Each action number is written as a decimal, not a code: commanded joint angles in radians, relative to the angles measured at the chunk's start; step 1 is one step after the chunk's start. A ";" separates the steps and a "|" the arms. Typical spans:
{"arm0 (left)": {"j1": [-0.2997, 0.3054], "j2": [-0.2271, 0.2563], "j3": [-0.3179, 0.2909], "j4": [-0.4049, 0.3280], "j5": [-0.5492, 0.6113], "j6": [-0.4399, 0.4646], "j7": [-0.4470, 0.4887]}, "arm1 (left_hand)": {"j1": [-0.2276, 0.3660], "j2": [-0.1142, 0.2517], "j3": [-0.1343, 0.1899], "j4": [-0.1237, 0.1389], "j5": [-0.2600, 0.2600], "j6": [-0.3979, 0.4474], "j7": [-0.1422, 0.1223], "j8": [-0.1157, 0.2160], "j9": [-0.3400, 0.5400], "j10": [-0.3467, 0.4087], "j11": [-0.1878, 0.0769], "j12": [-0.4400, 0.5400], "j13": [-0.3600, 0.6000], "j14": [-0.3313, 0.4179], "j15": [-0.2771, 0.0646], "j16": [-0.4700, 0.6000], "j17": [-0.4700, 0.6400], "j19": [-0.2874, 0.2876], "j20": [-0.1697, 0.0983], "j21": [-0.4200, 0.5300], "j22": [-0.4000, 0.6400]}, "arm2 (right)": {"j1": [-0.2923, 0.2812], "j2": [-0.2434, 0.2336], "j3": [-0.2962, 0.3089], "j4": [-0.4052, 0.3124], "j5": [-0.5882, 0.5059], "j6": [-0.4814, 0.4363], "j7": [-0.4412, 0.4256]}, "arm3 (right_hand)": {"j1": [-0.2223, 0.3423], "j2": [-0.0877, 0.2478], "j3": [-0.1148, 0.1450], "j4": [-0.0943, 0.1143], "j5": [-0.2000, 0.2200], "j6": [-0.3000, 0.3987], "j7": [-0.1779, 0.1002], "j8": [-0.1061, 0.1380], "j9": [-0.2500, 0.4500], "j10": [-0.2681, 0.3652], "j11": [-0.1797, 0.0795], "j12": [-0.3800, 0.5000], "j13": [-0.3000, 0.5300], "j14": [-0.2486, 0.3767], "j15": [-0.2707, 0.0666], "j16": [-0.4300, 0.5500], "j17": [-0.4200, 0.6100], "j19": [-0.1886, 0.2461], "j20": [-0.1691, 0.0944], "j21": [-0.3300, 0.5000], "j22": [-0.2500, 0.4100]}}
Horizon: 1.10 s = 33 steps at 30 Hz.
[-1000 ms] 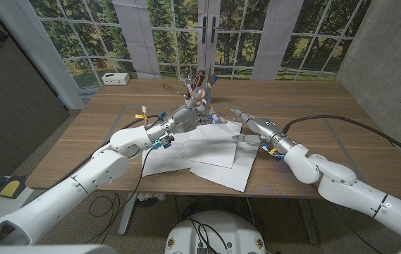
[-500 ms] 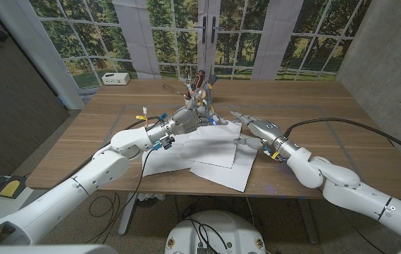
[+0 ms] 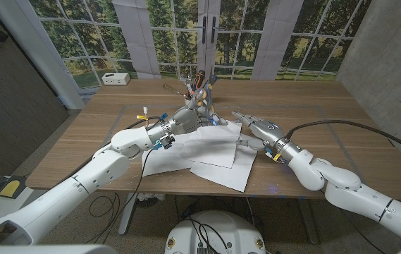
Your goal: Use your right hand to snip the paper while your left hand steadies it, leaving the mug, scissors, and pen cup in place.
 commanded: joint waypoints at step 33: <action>-0.047 -0.032 0.017 0.050 0.008 0.018 -0.018 | 0.005 0.019 -0.002 0.002 -0.007 -0.002 0.011 0.001 0.008 0.023 -0.024 0.012 0.001 0.011 -0.067 0.007 0.002 -0.005 -0.005 0.002 0.003 | 0.017 0.025 -0.026 0.095 -0.028 0.060 -0.105 | 0.076 0.105 0.056 0.053 -0.002 0.054 -0.047 0.011 0.002 0.032 -0.004 0.007 -0.012 -0.029 -0.180 0.016 0.009 -0.032 -0.071 0.006 0.004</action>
